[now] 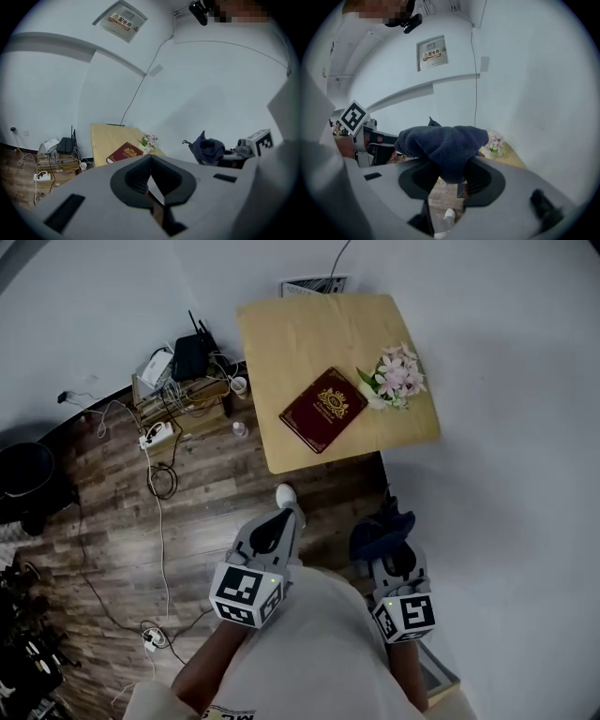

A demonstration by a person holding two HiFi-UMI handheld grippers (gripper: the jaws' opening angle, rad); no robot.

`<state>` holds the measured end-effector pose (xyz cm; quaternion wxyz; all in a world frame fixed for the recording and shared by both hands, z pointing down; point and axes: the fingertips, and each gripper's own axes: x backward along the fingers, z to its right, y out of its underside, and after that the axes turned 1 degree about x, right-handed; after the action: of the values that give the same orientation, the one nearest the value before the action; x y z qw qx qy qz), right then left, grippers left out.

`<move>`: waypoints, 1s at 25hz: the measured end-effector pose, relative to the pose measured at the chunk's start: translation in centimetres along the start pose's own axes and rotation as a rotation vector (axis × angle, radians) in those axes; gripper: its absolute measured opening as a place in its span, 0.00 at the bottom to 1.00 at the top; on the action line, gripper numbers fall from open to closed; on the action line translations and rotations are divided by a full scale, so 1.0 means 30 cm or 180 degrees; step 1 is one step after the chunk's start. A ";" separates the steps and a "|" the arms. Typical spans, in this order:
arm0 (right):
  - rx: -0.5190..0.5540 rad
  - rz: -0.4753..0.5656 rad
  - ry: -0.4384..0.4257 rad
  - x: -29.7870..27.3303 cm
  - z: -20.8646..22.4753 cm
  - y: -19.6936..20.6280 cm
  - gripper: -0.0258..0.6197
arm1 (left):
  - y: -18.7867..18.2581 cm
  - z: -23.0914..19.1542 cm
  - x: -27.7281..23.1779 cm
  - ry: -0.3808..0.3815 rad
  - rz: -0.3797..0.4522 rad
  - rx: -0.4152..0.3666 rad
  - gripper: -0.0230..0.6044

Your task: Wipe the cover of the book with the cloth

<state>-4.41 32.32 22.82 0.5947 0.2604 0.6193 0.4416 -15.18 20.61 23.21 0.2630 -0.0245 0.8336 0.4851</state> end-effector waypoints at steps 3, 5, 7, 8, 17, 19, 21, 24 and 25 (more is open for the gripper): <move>0.0214 -0.0062 -0.0115 -0.150 0.055 -0.109 0.27 | -0.105 -0.083 -0.122 0.0004 -0.0020 0.0068 0.05; 0.0334 -0.0084 -0.0148 -0.238 0.097 -0.167 0.27 | -0.160 -0.133 -0.193 -0.0016 -0.0027 0.0116 0.05; 0.0364 -0.0099 -0.0191 -0.315 0.129 -0.204 0.27 | -0.205 -0.182 -0.242 -0.0064 -0.0005 0.0141 0.05; 0.0371 -0.0113 -0.0210 -0.353 0.142 -0.219 0.27 | -0.224 -0.211 -0.261 -0.0100 0.0009 0.0157 0.05; 0.0616 -0.0345 -0.0502 -0.570 0.224 -0.305 0.27 | -0.282 -0.362 -0.353 -0.0482 0.0041 0.0414 0.05; 0.0676 -0.0404 -0.0623 -0.612 0.251 -0.305 0.27 | -0.276 -0.370 -0.383 -0.0573 0.0020 0.0477 0.05; 0.0734 -0.0471 -0.0752 -0.653 0.281 -0.295 0.27 | -0.269 -0.371 -0.418 -0.0671 -0.0011 0.0537 0.05; 0.0699 -0.0547 -0.0894 -0.694 0.345 -0.284 0.27 | -0.265 -0.350 -0.480 -0.0788 -0.0049 0.0638 0.05; 0.0668 -0.0561 -0.0936 -0.701 0.365 -0.282 0.27 | -0.264 -0.337 -0.499 -0.0819 -0.0056 0.0669 0.05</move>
<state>11.20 13.07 27.30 0.6847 0.3273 0.5888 0.2781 -4.15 4.92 27.79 0.3729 0.0581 0.8390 0.3920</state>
